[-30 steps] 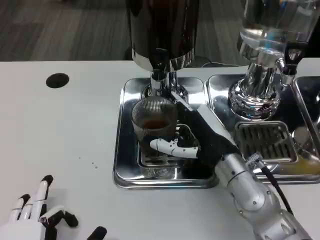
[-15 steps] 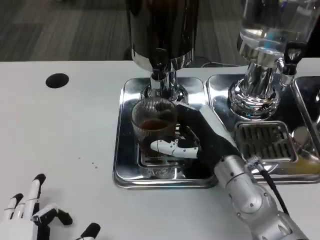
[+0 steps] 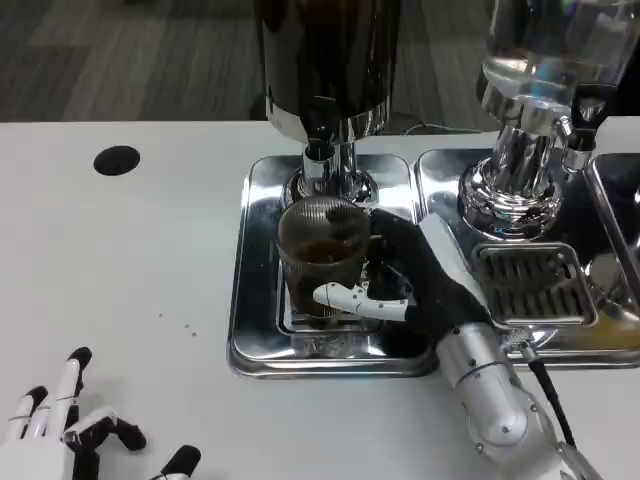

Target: Grasp the cup under the faucet to collect the drink, then remove the cup.

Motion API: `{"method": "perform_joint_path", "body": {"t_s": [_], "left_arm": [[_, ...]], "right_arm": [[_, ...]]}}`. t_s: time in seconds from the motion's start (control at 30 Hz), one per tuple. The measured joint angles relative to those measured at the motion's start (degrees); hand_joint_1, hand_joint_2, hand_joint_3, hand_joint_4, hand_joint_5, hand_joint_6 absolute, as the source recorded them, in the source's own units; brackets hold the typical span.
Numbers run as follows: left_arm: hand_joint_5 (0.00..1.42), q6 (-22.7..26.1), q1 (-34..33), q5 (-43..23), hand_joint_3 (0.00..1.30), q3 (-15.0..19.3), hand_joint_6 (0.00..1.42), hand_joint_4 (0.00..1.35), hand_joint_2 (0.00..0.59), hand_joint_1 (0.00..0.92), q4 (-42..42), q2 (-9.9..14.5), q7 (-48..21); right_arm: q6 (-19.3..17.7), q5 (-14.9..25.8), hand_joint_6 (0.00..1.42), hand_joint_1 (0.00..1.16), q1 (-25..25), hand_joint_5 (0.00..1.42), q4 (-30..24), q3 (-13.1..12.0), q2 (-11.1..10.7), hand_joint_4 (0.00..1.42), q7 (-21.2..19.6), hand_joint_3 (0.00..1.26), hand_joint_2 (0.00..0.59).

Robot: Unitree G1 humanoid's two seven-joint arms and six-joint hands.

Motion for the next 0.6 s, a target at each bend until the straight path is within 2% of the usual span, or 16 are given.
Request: {"method": "perform_joint_path", "body": {"t_s": [0.13, 0.3, 0.4, 0.47, 0.6], "left_arm": [[0.19, -0.04, -0.20, 0.05, 0.74, -0.06, 0.13, 0.04, 0.158, 0.000, -0.06, -0.03, 0.00], [0.18, -0.04, -0.63, 0.49, 0.72, -0.09, 0.13, 0.04, 0.156, 0.000, -0.93, -0.03, -0.02], [0.18, -0.02, -1.46, 0.97, 0.71, -0.17, 0.13, 0.04, 0.146, 0.000, -2.48, -0.02, -0.13], [0.18, -0.02, -1.76, 1.00, 0.71, -0.25, 0.13, 0.04, 0.145, 0.000, -2.62, -0.02, -0.22], [0.18, -0.01, -2.51, 1.02, 0.71, -0.60, 0.13, 0.04, 0.145, 0.000, -2.80, -0.04, -0.77]], "right_arm": [[-0.25, -0.07, 0.44, 0.83, 1.76, 0.64, -2.00, -0.60, -0.60, 0.79, -0.44, 0.72, 0.194], [-0.20, -0.15, 0.46, 0.84, 5.25, 0.67, -6.80, -1.71, -2.91, 0.82, -0.41, 0.74, 0.195], [0.41, -0.26, 0.47, 0.84, 7.12, 0.68, -10.98, -2.61, -4.72, 0.82, -0.27, 0.75, 0.195], [0.86, -0.25, 0.47, 0.84, 7.79, 0.68, -12.29, -2.88, -5.14, 0.82, -0.19, 0.75, 0.196], [1.86, -0.22, 0.48, 0.84, 11.79, 0.68, -18.60, -4.03, -6.54, 0.83, 0.80, 0.75, 0.201]]}}
